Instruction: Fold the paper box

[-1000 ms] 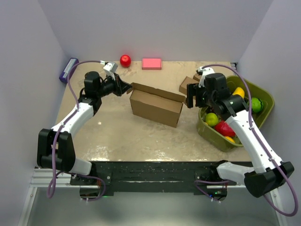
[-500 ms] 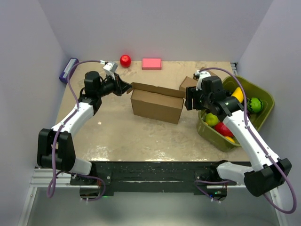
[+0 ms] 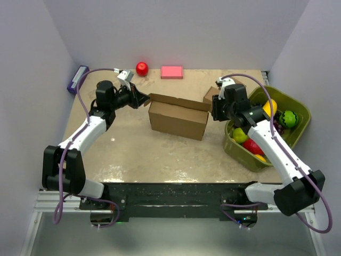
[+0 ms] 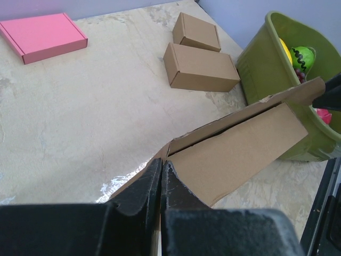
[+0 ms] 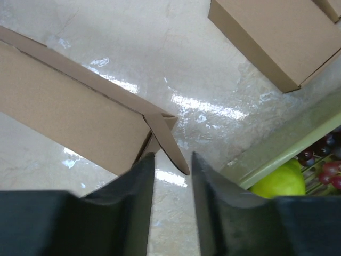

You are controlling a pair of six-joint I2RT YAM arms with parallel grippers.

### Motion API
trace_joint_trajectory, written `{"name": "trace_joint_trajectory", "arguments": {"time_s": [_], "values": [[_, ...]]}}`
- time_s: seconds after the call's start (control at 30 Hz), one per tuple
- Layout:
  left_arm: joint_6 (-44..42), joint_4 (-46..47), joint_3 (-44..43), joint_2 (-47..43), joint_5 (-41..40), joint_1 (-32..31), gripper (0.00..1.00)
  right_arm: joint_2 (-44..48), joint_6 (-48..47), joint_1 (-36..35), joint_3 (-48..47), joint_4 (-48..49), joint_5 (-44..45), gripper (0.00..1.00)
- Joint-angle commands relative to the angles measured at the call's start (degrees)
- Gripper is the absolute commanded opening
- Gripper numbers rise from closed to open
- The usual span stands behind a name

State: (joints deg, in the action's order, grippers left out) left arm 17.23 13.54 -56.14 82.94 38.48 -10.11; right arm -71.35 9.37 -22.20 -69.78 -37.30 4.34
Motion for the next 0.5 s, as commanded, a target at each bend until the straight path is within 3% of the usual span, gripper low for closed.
{"name": "trace_joint_trajectory", "arguments": {"time_s": [0.0, 0.23, 0.47], "values": [[1.57, -0.18, -2.13, 0.38, -0.51, -0.88, 0.00, -0.54, 1.26, -1.09, -0.09, 2.67, -1.61, 0.28], [2.37, -0.53, -2.13, 0.21, -1.74, -1.58, 0.00, -3.44, 6.53, -2.77, -3.43, 0.22, 1.19, 0.12], [1.22, -2.73, -1.61, -0.76, -4.81, -3.07, 0.00, -7.92, 12.34, -4.61, -10.37, -3.83, 3.75, 0.06]]}}
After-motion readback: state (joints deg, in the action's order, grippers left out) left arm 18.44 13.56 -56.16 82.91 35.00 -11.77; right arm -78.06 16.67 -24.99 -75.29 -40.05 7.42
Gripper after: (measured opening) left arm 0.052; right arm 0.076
